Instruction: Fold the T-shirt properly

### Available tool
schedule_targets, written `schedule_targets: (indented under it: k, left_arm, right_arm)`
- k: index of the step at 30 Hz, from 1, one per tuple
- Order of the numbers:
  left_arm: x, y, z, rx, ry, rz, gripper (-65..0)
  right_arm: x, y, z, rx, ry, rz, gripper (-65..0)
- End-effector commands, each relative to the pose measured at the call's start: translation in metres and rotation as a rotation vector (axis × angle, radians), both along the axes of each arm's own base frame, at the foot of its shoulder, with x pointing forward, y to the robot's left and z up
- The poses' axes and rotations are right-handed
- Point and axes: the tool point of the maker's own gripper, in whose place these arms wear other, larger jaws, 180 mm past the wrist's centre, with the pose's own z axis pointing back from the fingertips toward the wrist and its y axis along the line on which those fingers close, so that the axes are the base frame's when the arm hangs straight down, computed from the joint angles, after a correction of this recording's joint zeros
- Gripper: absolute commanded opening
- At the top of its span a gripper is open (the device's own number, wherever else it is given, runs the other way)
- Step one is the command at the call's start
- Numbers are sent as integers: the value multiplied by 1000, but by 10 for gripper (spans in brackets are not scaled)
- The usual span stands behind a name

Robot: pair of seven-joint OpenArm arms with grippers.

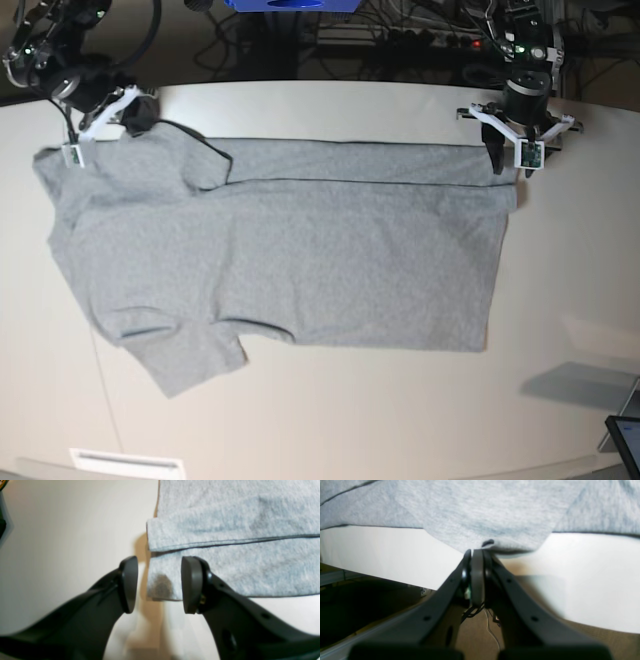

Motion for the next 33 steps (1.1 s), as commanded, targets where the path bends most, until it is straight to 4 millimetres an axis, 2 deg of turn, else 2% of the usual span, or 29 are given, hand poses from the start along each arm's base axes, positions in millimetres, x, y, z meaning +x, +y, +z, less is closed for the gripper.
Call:
schedule_targets:
  k: [1,9,12,17,19,23,25,26,28,33]
  left_arm:
    - [4,2,11,16,-40,-7,-378]
    - [4,2,11,17,-39,-7,-378]
    - [4,2,11,17,-38,-7,-378]
    - [4,2,11,17,-38,-7,-378]
    - [4,2,11,18,-37,-7,-378]
    - [4,2,11,18,-37,-7,-378]
    - [4,2,10,18,-37,-7,-378]
    - [4,2,10,18,-37,-7,-378]
    - [4,2,10,18,-37,-7,-378]
    - [4,2,11,18,-39,-7,-378]
  right_arm:
    - [6,-1,7,0,-36,8,-649]
    - [30,18,16,11,-88,97,-649]
    - [37,17,20,5,-106,98,-649]
    - [29,15,18,4,-89,90,-646]
    - [19,13,21,-17,-82,94,-592]
    - [6,-11,29,-43,-91,12,-367]
    - [1,-26,30,-53,-90,-39,-283]
    - [0,-33,30,-59,-89,-57,-260]
    - [1,-40,31,-75,-90,-63,-258]
    - [-5,-37,12,-19,-41,-81,-258]
